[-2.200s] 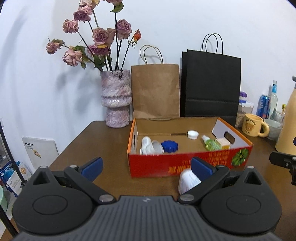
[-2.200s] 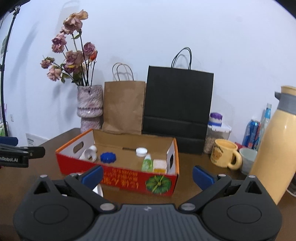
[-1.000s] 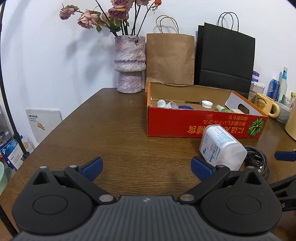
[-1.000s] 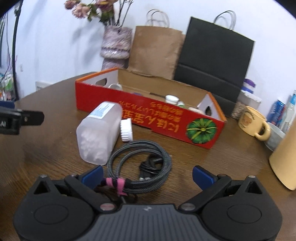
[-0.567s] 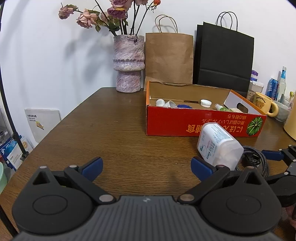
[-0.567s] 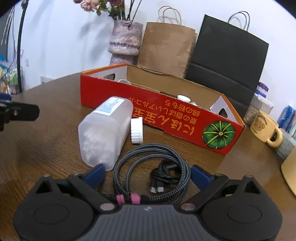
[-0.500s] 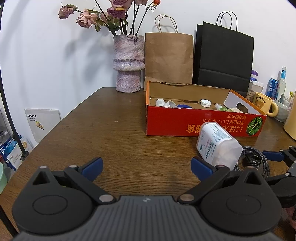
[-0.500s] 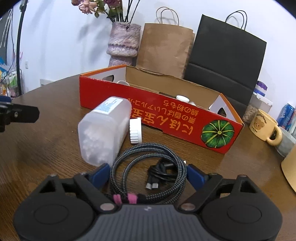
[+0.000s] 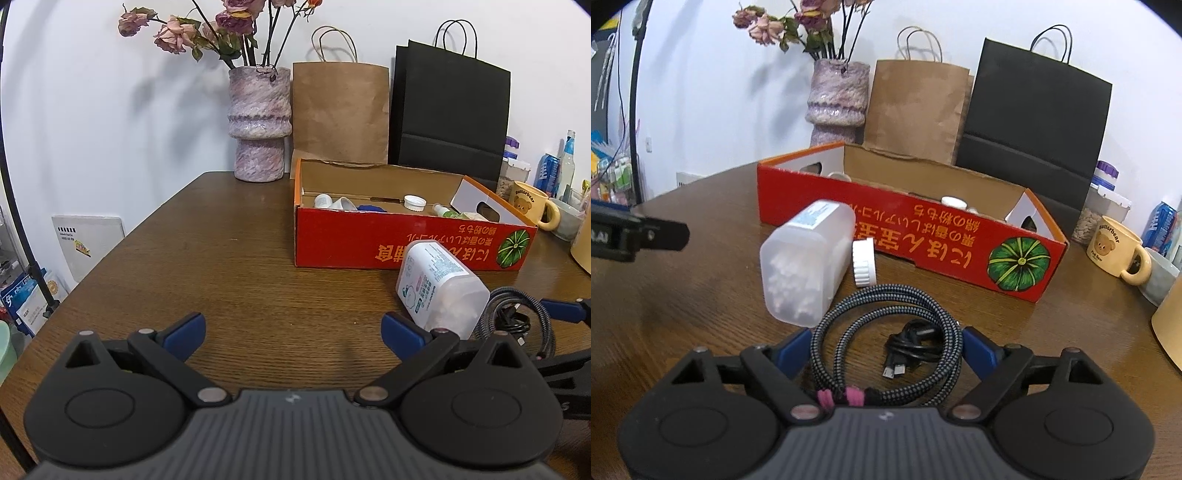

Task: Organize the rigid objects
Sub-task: 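Close the left tool on the white plastic bottle while the right tool holds the cable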

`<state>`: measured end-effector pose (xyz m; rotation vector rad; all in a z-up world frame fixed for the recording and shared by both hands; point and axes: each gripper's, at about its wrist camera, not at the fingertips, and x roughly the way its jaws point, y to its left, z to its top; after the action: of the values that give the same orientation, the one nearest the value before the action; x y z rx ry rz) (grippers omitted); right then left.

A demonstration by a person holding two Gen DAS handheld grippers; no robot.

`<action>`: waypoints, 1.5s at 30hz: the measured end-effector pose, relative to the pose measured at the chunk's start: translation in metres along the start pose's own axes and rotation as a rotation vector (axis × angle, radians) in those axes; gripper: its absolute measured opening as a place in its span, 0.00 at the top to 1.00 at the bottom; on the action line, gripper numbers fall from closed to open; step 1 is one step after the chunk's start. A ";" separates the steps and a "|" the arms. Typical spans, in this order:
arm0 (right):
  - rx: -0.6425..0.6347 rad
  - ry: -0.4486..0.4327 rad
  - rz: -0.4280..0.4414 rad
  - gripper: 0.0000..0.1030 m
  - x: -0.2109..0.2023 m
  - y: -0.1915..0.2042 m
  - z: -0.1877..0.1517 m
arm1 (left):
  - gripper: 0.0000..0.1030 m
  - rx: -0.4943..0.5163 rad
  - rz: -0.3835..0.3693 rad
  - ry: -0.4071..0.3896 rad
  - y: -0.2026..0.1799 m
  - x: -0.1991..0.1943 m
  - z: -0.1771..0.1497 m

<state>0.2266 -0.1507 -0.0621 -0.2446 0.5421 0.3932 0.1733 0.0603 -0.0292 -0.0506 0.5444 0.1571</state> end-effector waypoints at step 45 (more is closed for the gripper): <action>0.310 -0.116 -0.040 0.16 -0.020 -0.129 -0.003 | 0.55 0.100 0.056 0.065 -0.132 0.072 0.004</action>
<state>0.2641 -0.2734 -0.0375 0.0659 0.4763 0.2777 0.2574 -0.0602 -0.0623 0.0571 0.6177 0.1835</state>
